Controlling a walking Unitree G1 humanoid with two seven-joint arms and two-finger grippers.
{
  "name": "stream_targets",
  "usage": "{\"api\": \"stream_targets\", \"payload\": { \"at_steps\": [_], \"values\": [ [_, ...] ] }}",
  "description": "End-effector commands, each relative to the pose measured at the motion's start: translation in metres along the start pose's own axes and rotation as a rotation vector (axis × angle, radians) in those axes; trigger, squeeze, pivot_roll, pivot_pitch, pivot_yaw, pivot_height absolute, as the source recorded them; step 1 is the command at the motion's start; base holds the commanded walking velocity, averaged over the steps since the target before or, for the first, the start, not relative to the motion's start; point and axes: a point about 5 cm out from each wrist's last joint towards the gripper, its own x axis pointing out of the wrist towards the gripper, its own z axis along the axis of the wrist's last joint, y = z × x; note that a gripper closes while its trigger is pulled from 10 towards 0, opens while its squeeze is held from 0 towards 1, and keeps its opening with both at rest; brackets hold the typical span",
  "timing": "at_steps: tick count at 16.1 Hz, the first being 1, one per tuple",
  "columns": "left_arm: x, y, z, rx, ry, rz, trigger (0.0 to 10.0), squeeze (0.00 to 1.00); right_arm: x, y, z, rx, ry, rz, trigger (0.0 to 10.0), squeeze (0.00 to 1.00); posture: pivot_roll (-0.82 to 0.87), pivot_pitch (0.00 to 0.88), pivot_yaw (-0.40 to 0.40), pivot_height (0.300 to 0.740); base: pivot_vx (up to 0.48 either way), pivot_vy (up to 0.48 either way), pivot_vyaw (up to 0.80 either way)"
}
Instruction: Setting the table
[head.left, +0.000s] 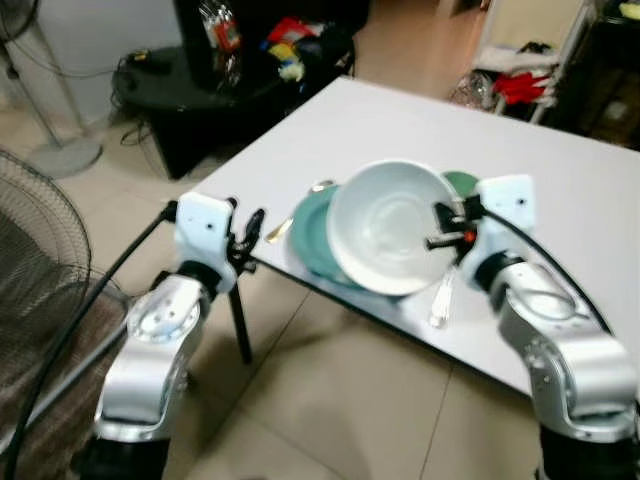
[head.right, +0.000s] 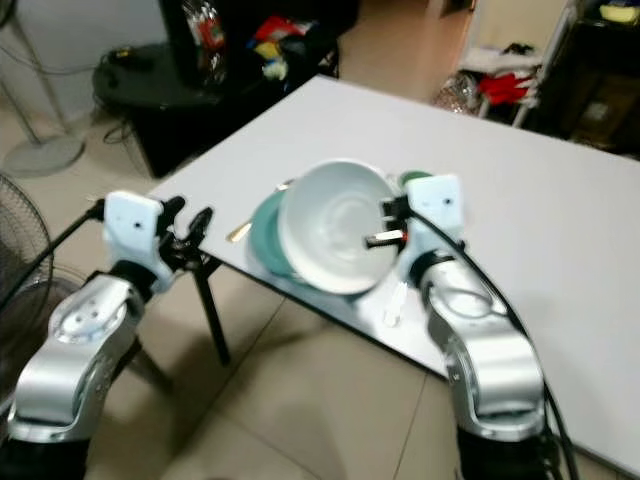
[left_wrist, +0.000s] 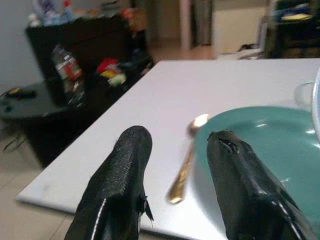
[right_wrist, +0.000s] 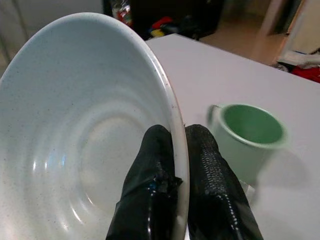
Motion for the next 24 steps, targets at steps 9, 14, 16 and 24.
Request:
{"api": "stream_targets", "payload": {
  "at_steps": [9,14,16,24],
  "values": [
    [-0.001,0.002,0.000,0.000,0.005,-0.001,10.0,0.00,0.004,0.002,0.004,0.041,-0.006,0.035,10.0,0.00,0.06,0.000,0.009,0.740,0.292,0.000,0.09],
    [-0.001,0.002,0.000,0.006,0.008,-0.009,10.0,0.00,0.008,0.004,0.000,0.057,0.049,0.072,10.0,0.00,0.07,0.000,0.002,0.740,0.292,0.000,0.00],
    [-0.002,0.002,0.000,0.009,0.008,-0.010,10.0,0.00,0.012,0.004,-0.002,0.093,0.069,0.074,10.0,0.00,0.07,0.000,-0.005,0.740,0.291,0.000,0.00],
    [-0.008,-0.028,-0.005,0.000,0.122,-0.456,10.0,0.00,0.035,-0.009,-0.013,0.277,0.264,0.043,10.0,0.00,0.09,0.000,-0.009,0.740,0.037,0.000,0.00]
  ]
}}
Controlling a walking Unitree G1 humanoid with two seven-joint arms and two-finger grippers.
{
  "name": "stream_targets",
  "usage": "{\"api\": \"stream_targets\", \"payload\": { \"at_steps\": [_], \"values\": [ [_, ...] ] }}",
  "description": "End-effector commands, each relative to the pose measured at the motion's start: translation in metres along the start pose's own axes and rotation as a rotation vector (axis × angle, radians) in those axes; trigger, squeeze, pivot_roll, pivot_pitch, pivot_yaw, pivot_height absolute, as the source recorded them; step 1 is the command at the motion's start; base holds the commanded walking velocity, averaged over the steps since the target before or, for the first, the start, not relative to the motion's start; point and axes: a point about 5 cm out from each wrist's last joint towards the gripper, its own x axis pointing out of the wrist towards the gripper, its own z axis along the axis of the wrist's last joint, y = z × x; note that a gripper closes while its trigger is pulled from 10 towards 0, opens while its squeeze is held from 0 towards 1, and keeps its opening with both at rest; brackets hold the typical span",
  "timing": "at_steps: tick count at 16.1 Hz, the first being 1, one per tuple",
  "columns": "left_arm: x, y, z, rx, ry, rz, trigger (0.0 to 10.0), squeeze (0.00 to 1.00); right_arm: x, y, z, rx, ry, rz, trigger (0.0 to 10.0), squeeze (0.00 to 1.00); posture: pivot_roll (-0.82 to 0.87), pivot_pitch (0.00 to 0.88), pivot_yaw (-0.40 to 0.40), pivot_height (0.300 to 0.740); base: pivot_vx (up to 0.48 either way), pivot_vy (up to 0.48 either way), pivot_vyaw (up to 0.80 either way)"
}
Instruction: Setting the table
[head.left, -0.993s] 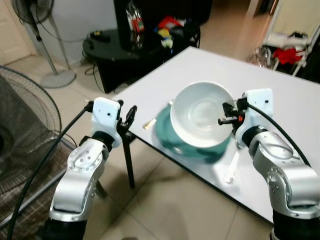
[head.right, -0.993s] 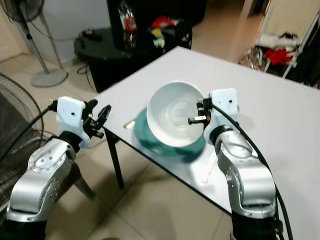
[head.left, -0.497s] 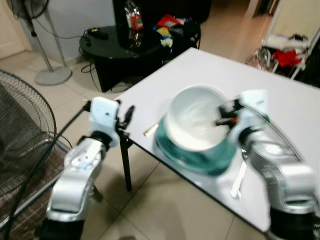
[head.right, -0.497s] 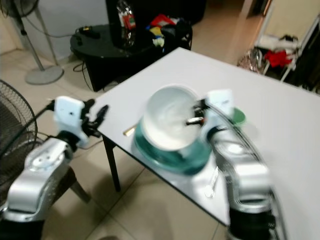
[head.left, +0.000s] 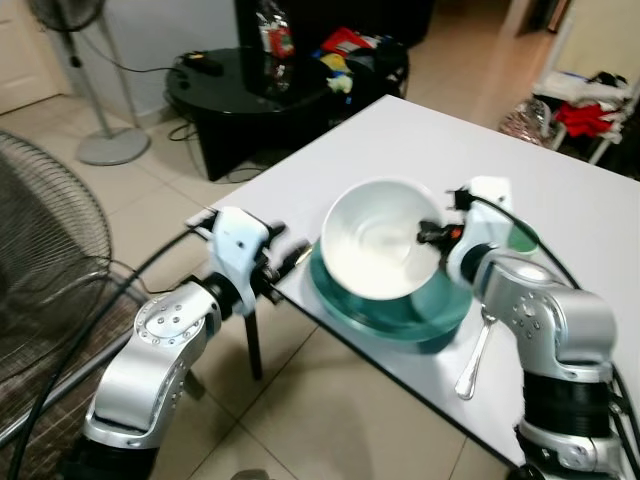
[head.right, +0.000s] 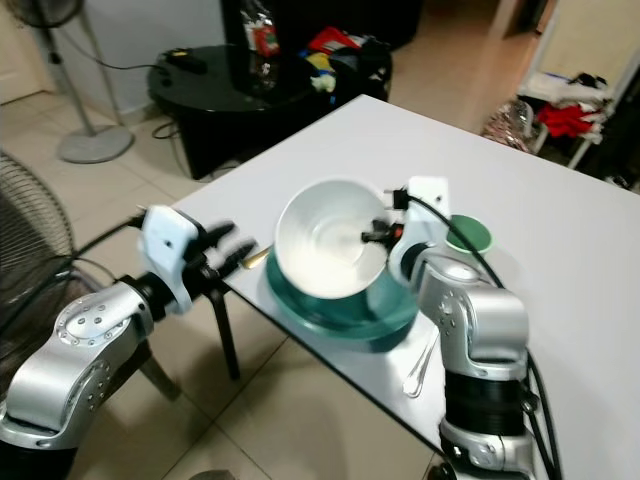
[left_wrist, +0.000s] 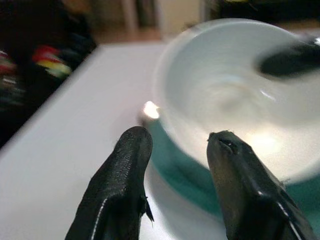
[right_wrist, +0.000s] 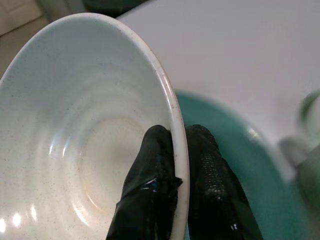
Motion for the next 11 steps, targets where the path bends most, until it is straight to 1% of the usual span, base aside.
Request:
{"api": "stream_targets", "payload": {
  "at_steps": [1,2,4,5,6,8,9,11],
  "values": [
    [0.002,-0.002,0.000,0.004,0.026,-0.049,10.0,0.00,-0.001,-0.005,0.007,0.034,-0.012,-0.014,10.0,0.00,0.09,0.000,-0.008,0.740,0.000,0.000,0.00],
    [0.002,-0.003,-0.002,-0.018,0.055,-0.100,10.0,0.00,0.003,-0.009,0.007,0.100,0.013,-0.019,10.0,0.00,0.09,0.000,-0.006,0.740,0.000,0.000,0.00],
    [0.003,-0.002,-0.002,-0.063,0.103,-0.156,10.0,0.00,0.009,-0.016,0.007,0.209,0.049,-0.035,10.0,0.00,0.09,0.000,-0.008,0.740,0.000,0.000,0.00],
    [0.003,-0.002,-0.001,-0.070,0.117,-0.173,10.0,0.00,0.009,-0.018,0.007,0.218,0.057,-0.050,10.0,0.00,0.09,0.000,-0.008,0.740,0.000,0.000,0.00],
    [0.003,-0.002,0.001,-0.083,0.135,-0.204,10.0,0.00,0.010,-0.023,0.006,0.253,0.065,-0.069,10.0,0.00,0.09,0.000,-0.006,0.740,0.000,0.000,0.00],
    [0.001,-0.005,0.002,-0.073,0.167,-0.247,10.0,0.00,0.009,-0.027,0.004,0.270,0.082,-0.092,10.0,0.00,0.09,0.000,0.000,0.740,0.000,0.000,0.00],
    [0.001,-0.003,0.000,-0.080,0.199,-0.237,10.0,0.00,0.009,-0.029,0.002,0.284,0.100,-0.102,10.0,0.00,0.09,0.000,0.003,0.740,0.000,0.000,0.00],
    [0.002,-0.002,-0.001,-0.084,0.206,-0.229,10.0,0.00,0.009,-0.029,0.000,0.303,0.110,-0.094,10.0,0.00,0.09,0.000,0.003,0.740,0.000,0.000,0.00]
  ]
}}
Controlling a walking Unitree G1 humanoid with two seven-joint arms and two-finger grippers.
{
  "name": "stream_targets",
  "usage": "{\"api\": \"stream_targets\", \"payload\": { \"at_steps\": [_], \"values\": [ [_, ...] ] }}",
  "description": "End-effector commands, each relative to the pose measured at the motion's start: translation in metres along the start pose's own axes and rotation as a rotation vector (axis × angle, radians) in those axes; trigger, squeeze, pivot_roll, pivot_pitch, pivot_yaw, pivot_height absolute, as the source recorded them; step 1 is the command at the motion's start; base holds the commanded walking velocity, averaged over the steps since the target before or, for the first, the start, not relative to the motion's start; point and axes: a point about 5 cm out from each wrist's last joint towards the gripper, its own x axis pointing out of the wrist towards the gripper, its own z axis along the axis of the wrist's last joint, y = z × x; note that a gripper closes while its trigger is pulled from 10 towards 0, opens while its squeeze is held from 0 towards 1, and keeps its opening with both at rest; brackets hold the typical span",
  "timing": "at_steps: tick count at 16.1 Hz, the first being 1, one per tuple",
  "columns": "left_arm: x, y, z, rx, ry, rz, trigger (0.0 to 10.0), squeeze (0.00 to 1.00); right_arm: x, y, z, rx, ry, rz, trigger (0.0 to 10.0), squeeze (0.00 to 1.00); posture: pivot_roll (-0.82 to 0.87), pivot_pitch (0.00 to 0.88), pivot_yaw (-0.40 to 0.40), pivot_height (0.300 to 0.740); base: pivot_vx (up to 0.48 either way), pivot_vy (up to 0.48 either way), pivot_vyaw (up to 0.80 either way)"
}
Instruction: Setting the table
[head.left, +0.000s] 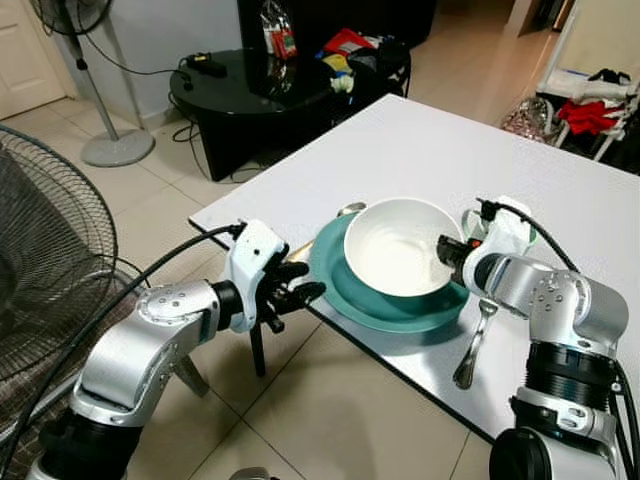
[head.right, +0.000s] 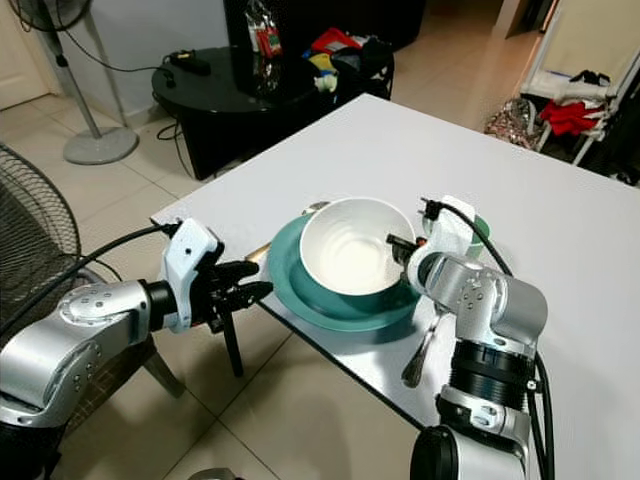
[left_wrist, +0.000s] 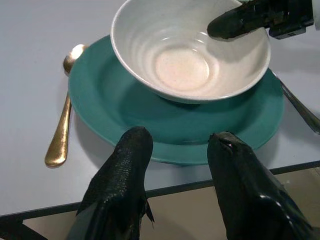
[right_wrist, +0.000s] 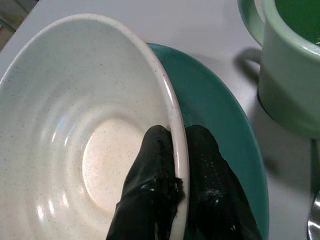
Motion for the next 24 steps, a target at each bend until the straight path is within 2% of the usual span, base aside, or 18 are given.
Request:
{"api": "stream_targets", "payload": {
  "at_steps": [1,6,12,13,14,15,17,21,22,24],
  "values": [
    [-0.001,0.001,0.004,0.008,0.007,0.000,10.0,0.00,-0.003,0.011,0.008,0.023,-0.017,0.067,10.0,0.00,0.09,0.000,0.004,0.740,0.000,0.000,0.00],
    [-0.002,0.000,0.005,0.000,0.026,-0.008,10.0,0.00,-0.001,0.011,0.002,0.083,0.012,0.082,10.0,0.00,0.10,0.000,0.000,0.740,0.000,0.000,0.00],
    [-0.003,0.000,0.005,-0.009,0.032,-0.007,10.0,0.00,-0.001,0.005,-0.004,0.069,0.039,0.057,10.0,0.00,0.10,0.000,0.001,0.740,0.000,0.000,0.00],
    [-0.003,0.000,0.005,-0.008,0.033,-0.008,10.0,0.00,-0.001,0.005,-0.005,0.073,0.043,0.058,10.0,0.16,0.10,0.000,0.003,0.740,0.000,0.000,0.00],
    [-0.003,0.000,0.006,-0.008,0.033,-0.009,10.0,0.00,-0.001,0.004,-0.006,0.079,0.048,0.061,10.0,0.74,0.09,0.000,0.003,0.740,0.000,0.000,0.00],
    [-0.003,0.001,0.006,-0.006,0.034,-0.009,10.0,0.00,-0.001,0.004,-0.008,0.090,0.056,0.065,10.0,1.00,0.09,0.000,0.006,0.740,0.000,0.000,0.00],
    [-0.003,0.001,0.007,-0.005,0.033,-0.011,10.0,0.00,-0.002,0.003,-0.009,0.100,0.061,0.066,10.0,1.00,0.09,0.000,0.008,0.740,0.000,0.000,0.00],
    [-0.004,0.003,0.008,0.001,0.036,-0.013,10.0,0.00,-0.016,-0.005,-0.002,0.088,0.056,0.079,10.0,1.00,0.08,0.000,0.019,0.740,0.000,0.000,0.00],
    [-0.005,0.004,0.009,0.004,0.037,-0.013,10.0,0.00,-0.027,-0.008,0.001,0.060,0.054,0.091,10.0,1.00,0.08,0.000,0.023,0.740,0.000,0.000,0.00],
    [-0.006,0.005,0.009,0.006,0.036,-0.013,10.0,0.00,-0.040,-0.010,0.005,0.027,0.044,0.097,10.0,1.00,0.07,0.000,0.028,0.740,0.000,0.000,0.00]
  ]
}}
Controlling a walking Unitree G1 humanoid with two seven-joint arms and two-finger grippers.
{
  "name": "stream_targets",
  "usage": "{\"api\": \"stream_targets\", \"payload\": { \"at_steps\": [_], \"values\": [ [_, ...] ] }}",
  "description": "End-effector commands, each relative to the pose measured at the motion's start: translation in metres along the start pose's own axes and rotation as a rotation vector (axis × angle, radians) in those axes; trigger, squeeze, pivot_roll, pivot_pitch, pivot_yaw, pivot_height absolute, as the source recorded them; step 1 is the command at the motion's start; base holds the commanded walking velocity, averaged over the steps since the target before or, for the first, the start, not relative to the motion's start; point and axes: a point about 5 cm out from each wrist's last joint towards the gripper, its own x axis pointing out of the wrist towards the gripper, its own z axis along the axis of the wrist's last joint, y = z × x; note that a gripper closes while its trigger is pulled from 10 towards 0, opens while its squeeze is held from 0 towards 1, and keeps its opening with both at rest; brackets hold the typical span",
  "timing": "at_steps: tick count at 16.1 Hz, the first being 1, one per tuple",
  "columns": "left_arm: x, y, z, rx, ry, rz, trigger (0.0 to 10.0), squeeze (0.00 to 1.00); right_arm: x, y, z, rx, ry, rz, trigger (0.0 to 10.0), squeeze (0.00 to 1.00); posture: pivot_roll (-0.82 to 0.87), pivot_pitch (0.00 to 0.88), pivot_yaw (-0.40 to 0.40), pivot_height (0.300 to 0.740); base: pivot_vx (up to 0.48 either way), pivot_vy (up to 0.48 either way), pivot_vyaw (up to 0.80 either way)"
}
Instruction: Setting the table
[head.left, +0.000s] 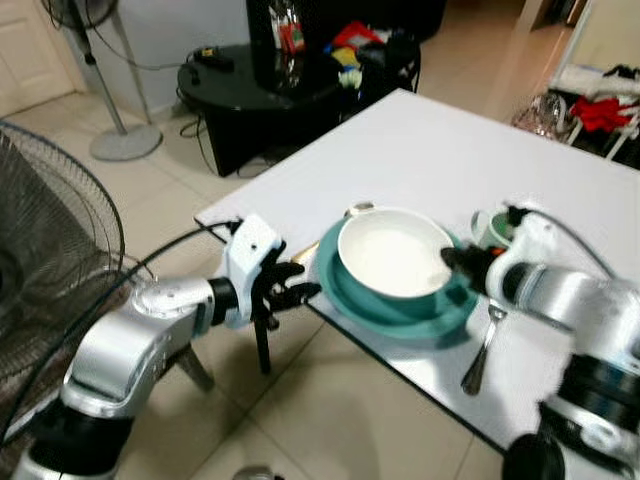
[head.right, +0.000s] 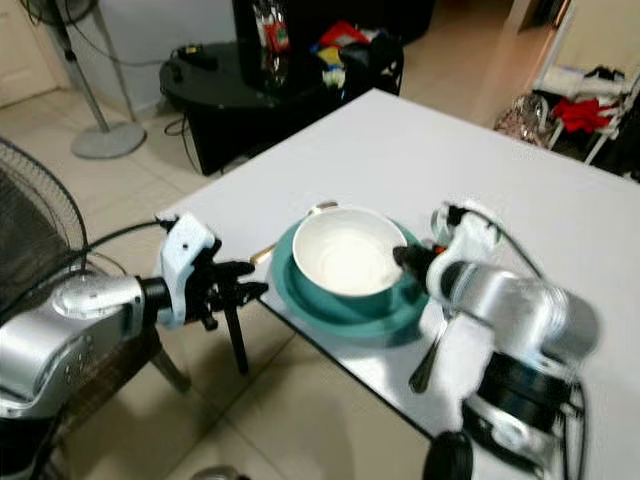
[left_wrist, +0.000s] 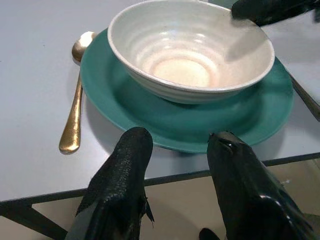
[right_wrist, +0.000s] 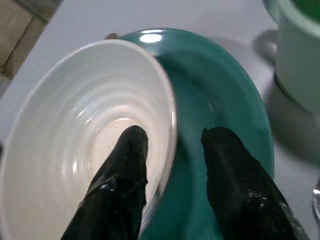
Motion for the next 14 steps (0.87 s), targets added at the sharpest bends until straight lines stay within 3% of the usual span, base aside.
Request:
{"api": "stream_targets", "payload": {
  "at_steps": [1,4,6,7,8,9,10,11,13,14],
  "values": [
    [-0.005,0.004,0.004,0.014,-0.001,0.009,10.0,0.00,-0.016,0.001,0.009,-0.041,-0.038,0.023,10.0,1.00,0.06,0.000,0.041,0.740,0.000,0.000,0.00],
    [-0.017,0.013,0.008,0.012,-0.015,0.064,10.0,0.00,-0.046,0.010,0.026,-0.217,-0.128,0.055,10.0,1.00,0.03,0.000,0.066,0.740,0.000,0.000,0.00],
    [-0.021,0.014,0.009,0.005,-0.034,0.094,10.0,0.00,-0.054,0.016,0.027,-0.316,-0.146,0.054,10.0,1.00,0.03,0.000,0.067,0.740,0.000,0.000,0.00],
    [-0.027,0.018,0.011,0.029,-0.140,0.289,10.0,0.00,-0.057,0.022,0.029,-0.587,-0.313,-0.112,10.0,1.00,0.03,0.000,0.053,0.740,0.000,0.000,0.00],
    [-0.031,0.022,0.010,-0.019,-0.221,0.457,10.0,0.00,-0.059,0.034,0.025,-0.664,-0.490,-0.111,10.0,1.00,0.04,0.000,0.047,0.740,0.000,0.000,0.00],
    [-0.032,0.017,0.007,0.008,-0.245,0.530,10.0,0.00,-0.052,0.040,0.009,-0.654,-0.502,-0.094,10.0,1.00,0.05,0.000,0.040,0.740,0.000,0.000,0.00],
    [-0.031,0.014,0.007,0.035,-0.246,0.533,10.0,0.00,-0.049,0.042,0.002,-0.656,-0.496,-0.087,10.0,1.00,0.05,0.000,0.040,0.740,0.000,0.000,0.00],
    [-0.031,0.009,0.005,0.076,-0.253,0.539,10.0,0.00,-0.048,0.048,-0.011,-0.585,-0.512,-0.039,10.0,1.00,0.05,0.000,0.040,0.740,0.000,0.000,0.00],
    [-0.037,0.012,0.006,0.033,-0.320,0.600,10.0,0.00,-0.052,0.056,-0.019,-0.582,-0.543,0.004,10.0,1.00,0.05,0.000,0.041,0.740,0.000,0.000,0.00],
    [-0.041,0.013,0.004,0.011,-0.342,0.658,10.0,0.00,-0.052,0.055,-0.020,-0.621,-0.615,0.001,10.0,1.00,0.06,0.000,0.035,0.740,0.000,0.000,0.00]
  ]
}}
